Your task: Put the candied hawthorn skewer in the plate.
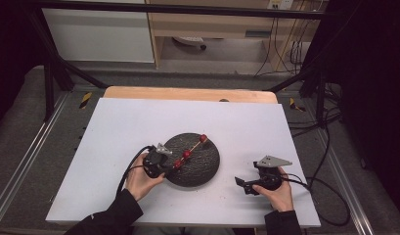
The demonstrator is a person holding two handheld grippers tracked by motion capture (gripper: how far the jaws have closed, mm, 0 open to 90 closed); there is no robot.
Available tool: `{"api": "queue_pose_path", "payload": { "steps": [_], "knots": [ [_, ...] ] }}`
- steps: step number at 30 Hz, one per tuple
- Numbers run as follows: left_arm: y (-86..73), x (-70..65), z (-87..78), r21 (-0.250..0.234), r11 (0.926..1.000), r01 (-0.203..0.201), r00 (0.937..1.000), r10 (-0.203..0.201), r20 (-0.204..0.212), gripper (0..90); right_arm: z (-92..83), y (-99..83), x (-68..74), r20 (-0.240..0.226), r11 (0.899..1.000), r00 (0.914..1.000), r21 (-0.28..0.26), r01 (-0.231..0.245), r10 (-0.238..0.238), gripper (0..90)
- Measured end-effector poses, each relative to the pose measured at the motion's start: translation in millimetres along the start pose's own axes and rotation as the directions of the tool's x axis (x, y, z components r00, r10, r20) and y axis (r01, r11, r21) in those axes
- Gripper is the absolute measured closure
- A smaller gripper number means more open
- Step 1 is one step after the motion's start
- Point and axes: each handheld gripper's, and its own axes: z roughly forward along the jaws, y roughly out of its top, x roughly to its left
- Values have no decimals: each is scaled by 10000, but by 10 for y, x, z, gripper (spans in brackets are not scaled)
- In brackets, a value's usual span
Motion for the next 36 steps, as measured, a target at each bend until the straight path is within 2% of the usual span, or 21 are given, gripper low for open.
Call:
{"api": "queue_pose_path", "payload": {
  "steps": [9,12,16,18,20,23,27,33,36],
  "knots": [
    [21,-5,53,87,10000,9,10000,-8,-96,876,-3,2,-5,-15,10000,10000,-4,-15,15,5],
    [9,-5,55,-25,10000,41,10000,-41,-72,869,5,1,-3,8,10000,10000,15,-12,12,6],
    [-26,11,19,-341,9994,69,10000,-67,68,816,14,-1,-1,8,10000,10000,81,-9,9,5],
    [-47,25,-14,-624,9980,88,9998,-77,173,767,22,-3,-1,36,10000,10000,84,13,-13,5],
    [-70,37,-60,-880,9961,-56,9994,86,330,715,27,-7,3,23,9999,10000,120,13,-13,5],
    [-105,49,-133,-1232,9922,-214,9991,257,335,605,26,-12,5,-12,9998,10000,182,74,-74,5],
    [-157,80,-223,-1734,9839,-421,9978,502,428,468,23,-12,4,-20,9998,10000,153,92,-91,5],
    [-251,172,-332,-2105,9762,-521,9973,619,405,287,11,-12,5,-55,9999,9999,133,90,-89,5],
    [-315,236,-370,-2247,9733,-464,9980,548,311,225,12,-13,4,-47,9998,9999,160,104,-103,5]
  ]
}}
